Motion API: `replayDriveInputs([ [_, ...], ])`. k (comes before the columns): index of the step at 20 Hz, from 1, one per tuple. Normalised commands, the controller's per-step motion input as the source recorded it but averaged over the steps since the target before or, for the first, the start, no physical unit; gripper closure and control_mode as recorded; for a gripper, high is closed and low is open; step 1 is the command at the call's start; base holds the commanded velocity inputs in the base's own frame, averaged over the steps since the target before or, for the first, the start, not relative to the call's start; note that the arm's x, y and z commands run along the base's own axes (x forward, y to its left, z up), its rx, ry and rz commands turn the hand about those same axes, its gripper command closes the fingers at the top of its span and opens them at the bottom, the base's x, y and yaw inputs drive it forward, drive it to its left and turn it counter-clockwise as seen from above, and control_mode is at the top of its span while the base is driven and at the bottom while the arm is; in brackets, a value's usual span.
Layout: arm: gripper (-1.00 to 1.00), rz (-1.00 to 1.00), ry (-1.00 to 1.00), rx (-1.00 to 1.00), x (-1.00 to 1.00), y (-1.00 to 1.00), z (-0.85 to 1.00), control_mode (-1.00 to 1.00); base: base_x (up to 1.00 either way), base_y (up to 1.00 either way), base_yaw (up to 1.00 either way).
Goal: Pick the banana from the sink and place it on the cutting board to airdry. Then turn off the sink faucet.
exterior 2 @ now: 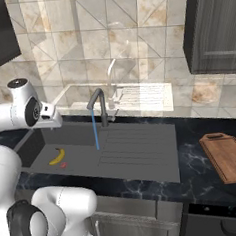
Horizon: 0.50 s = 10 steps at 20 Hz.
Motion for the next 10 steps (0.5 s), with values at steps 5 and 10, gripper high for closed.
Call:
replayDriveInputs([
  [5,-1.0,0.0,0.0,0.05,0.09,0.16,-0.15,-1.0,0.0,0.0,0.0],
  [10,-1.0,0.0,0.0,0.02,0.13,0.19,-0.16,-1.0,0.0,0.0,0.0],
])
